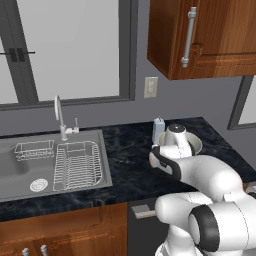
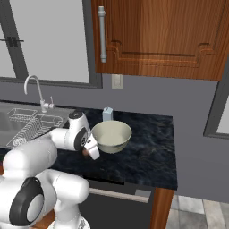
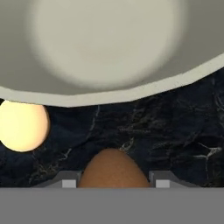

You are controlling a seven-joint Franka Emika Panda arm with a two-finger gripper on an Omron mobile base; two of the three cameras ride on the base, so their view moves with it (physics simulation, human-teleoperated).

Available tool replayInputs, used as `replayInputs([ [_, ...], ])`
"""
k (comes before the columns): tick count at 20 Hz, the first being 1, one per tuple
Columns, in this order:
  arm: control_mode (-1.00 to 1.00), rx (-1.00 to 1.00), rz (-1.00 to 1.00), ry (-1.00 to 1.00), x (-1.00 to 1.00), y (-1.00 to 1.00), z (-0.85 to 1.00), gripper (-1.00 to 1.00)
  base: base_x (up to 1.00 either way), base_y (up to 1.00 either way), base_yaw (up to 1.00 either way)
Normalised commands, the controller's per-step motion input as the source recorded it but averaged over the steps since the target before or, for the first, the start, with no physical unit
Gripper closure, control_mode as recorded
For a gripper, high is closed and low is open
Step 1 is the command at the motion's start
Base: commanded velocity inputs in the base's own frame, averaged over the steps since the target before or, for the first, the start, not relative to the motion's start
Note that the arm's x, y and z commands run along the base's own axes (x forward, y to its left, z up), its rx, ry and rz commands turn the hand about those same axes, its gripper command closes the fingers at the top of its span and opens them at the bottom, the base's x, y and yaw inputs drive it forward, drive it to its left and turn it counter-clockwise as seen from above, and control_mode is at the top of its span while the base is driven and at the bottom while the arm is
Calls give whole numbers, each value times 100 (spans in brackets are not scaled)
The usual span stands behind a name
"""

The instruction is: Gather the eggs and milk located in the vicinity of the sink area and place them right next to the bowl.

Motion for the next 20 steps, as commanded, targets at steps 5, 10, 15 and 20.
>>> replayInputs([
  [5, -100, 0, 0, -7, 0, 0, -44, 100, 0, 0, 0],
  [10, -100, 0, 0, -8, 1, 0, -40, 100, 0, 0, 0],
  [15, -100, 0, 0, -7, 0, 0, -37, 100, 0, 0, 0],
  [20, -100, 0, 0, -6, 0, 0, -33, -100, 0, 0, 0],
])
